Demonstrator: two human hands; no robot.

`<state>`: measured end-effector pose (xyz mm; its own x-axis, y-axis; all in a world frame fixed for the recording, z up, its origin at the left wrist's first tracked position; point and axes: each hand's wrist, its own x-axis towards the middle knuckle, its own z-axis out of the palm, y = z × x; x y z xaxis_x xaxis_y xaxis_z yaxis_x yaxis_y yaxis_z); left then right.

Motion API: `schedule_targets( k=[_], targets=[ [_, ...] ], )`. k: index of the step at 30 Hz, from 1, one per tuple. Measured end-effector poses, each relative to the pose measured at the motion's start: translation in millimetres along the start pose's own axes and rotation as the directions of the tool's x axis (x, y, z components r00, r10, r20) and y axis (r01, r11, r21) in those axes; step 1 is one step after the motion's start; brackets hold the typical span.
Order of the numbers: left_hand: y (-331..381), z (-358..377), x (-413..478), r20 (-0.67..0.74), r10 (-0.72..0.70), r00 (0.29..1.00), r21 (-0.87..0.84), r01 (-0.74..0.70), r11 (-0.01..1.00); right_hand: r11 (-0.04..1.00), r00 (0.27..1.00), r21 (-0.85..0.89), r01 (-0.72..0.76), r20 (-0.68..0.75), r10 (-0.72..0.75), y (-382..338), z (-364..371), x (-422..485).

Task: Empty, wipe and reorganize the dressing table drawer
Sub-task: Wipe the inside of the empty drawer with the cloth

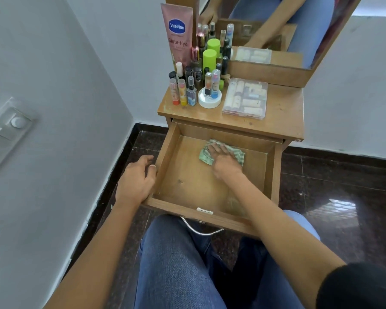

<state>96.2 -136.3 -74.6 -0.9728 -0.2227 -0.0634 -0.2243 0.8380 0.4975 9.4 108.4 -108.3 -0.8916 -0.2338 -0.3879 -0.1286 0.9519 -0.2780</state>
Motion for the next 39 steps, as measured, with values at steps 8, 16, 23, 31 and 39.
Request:
schedule_targets(
  k=[8, 16, 23, 31, 39],
  targets=[
    [-1, 4, 0, -0.026, -0.003, 1.000, -0.011, 0.003, 1.000, 0.957, 0.957, 0.044, -0.288, 0.045, 0.286, 36, 2, -28],
    [1, 3, -1, -0.041, 0.007, 0.999, -0.003, -0.007, 1.000, 0.998, 0.994, 0.030, -0.055, 0.094, 0.052, -44, -2, -3],
    [-1, 3, -1, -0.018, 0.013, 1.000, 0.002, -0.013, 1.000, 0.999, 0.990, 0.036, -0.031, 0.142, 0.025, -58, -15, 6],
    [-1, 2, -1, -0.011, 0.019, 1.000, -0.020, -0.019, 1.000, 0.930, 0.928, 0.029, -0.367, 0.074, 0.364, 0, -15, -32],
    [2, 0, -2, -0.004, 0.017, 1.000, -0.032, -0.017, 0.999, 0.908, 0.911, 0.084, -0.411, 0.009, 0.412, 22, -8, -48]
  ],
)
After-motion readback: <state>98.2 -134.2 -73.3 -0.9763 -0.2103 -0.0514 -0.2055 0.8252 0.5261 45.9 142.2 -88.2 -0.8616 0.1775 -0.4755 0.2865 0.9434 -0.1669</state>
